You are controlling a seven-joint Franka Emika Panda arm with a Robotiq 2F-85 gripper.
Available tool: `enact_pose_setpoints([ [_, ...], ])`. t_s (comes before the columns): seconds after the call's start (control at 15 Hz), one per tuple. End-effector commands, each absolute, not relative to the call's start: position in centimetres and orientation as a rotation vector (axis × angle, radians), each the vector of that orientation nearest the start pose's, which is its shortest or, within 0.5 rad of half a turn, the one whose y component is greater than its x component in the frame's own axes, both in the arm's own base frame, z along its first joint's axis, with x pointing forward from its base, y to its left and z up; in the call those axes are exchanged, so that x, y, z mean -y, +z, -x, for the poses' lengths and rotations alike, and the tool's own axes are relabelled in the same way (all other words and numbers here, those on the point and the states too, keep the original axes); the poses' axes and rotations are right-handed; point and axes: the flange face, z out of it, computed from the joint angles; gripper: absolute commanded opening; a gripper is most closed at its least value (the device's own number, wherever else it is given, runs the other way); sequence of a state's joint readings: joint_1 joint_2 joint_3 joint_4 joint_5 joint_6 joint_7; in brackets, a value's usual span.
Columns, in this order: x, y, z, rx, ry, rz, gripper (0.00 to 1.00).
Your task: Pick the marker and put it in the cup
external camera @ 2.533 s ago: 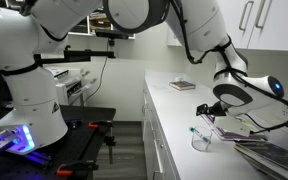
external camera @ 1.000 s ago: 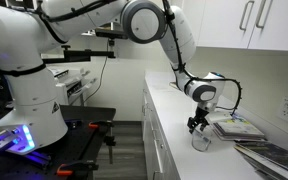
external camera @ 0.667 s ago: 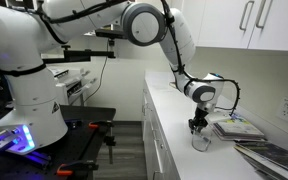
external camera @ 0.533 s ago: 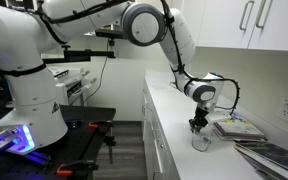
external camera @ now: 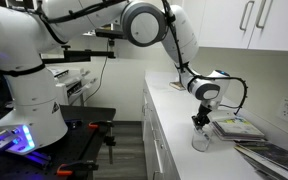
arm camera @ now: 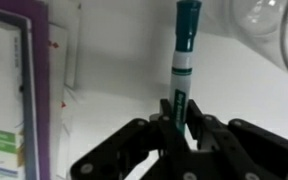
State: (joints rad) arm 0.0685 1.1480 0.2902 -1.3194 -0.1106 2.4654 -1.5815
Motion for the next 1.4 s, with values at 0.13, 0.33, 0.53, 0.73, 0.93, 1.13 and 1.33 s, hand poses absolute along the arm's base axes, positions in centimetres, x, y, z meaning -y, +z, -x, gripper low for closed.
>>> enact_pose_setpoints([
  [0.13,-19.0,10.6,-70.5,-2.643,0.530,-2.261,0.05],
  [0.33,-16.9,12.8,-71.0,-2.653,0.712,-2.427,0.05],
  [0.53,-14.5,13.9,-71.2,-2.623,0.842,-2.624,0.05],
  [0.73,-11.9,13.7,-71.2,-2.552,0.904,-2.774,0.05],
  [0.93,-9.7,13.7,-71.2,-2.510,1.047,-2.840,0.05],
  [1.13,-7.6,13.5,-71.3,-2.472,1.176,-2.846,0.05],
  [1.33,-5.5,12.8,-71.2,-2.443,1.285,-2.835,0.05],
])
